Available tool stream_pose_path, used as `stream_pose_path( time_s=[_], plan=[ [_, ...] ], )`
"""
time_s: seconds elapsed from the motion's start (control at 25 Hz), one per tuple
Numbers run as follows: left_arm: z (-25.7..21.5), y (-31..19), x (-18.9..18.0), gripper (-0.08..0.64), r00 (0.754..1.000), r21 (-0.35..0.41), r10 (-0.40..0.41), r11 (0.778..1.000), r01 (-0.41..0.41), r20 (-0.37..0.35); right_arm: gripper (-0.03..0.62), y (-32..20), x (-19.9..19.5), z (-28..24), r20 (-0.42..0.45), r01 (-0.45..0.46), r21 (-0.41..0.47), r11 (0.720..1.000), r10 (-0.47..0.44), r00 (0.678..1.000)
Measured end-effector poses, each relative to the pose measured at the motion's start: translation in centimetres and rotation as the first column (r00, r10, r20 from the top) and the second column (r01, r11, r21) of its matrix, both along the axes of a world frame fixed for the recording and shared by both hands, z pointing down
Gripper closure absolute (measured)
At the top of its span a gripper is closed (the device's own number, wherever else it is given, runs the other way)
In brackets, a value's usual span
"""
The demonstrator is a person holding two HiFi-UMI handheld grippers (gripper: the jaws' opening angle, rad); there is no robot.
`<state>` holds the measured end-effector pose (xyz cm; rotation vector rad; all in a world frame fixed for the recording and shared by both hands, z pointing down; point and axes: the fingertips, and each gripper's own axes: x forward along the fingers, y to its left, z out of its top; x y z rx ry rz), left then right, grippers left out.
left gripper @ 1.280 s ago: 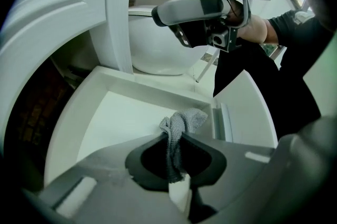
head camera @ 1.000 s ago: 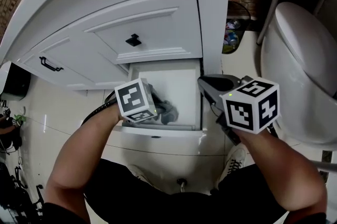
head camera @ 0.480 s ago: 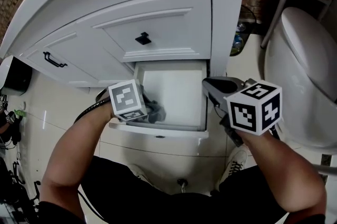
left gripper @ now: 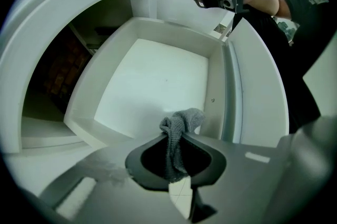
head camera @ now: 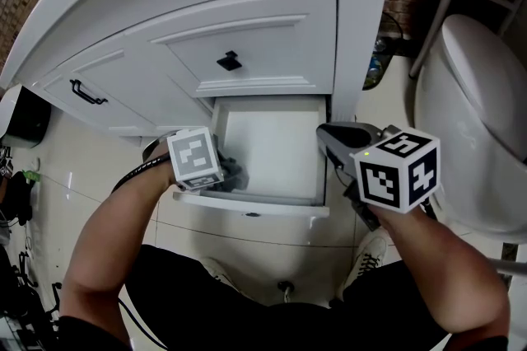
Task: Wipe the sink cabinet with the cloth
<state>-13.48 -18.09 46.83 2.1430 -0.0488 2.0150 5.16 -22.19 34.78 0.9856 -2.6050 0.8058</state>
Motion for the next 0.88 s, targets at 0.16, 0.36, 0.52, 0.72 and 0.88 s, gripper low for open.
stream_pose_path(
  time_s=[0.16, 0.36, 0.52, 0.72, 0.88],
  plan=[
    [-0.1, -0.1, -0.2, 0.522, 1.000, 0.010, -0.008, 1.000, 0.008, -0.002, 0.586, 0.1, -0.1, -0.4, 0.003, -0.002, 0.004, 1.000, 0.002, 1.000],
    [-1.4, -0.5, 0.3, 0.522, 0.997, 0.046, -0.041, 0.998, 0.044, -0.071, 0.586, 0.4, -0.6, -1.3, 0.016, -0.007, 0.017, 1.000, 0.006, 1.000],
    [-2.9, -1.2, 0.6, 0.522, 0.990, 0.130, -0.049, 0.989, 0.066, -0.133, 0.586, 1.0, -1.1, -1.7, 0.013, -0.008, 0.020, 1.000, 0.008, 1.000],
    [-4.7, -1.7, 0.0, 0.522, 0.971, 0.208, -0.095, 0.968, 0.141, -0.220, 0.586, 1.8, -2.0, -2.2, 0.001, -0.009, 0.032, 0.999, 0.009, 1.000],
    [-8.5, -1.7, 0.3, 0.522, 0.894, 0.276, -0.166, 0.914, 0.298, -0.416, 0.586, 3.0, -2.8, -3.5, 0.001, -0.017, 0.052, 0.999, 0.017, 1.000]
  ],
)
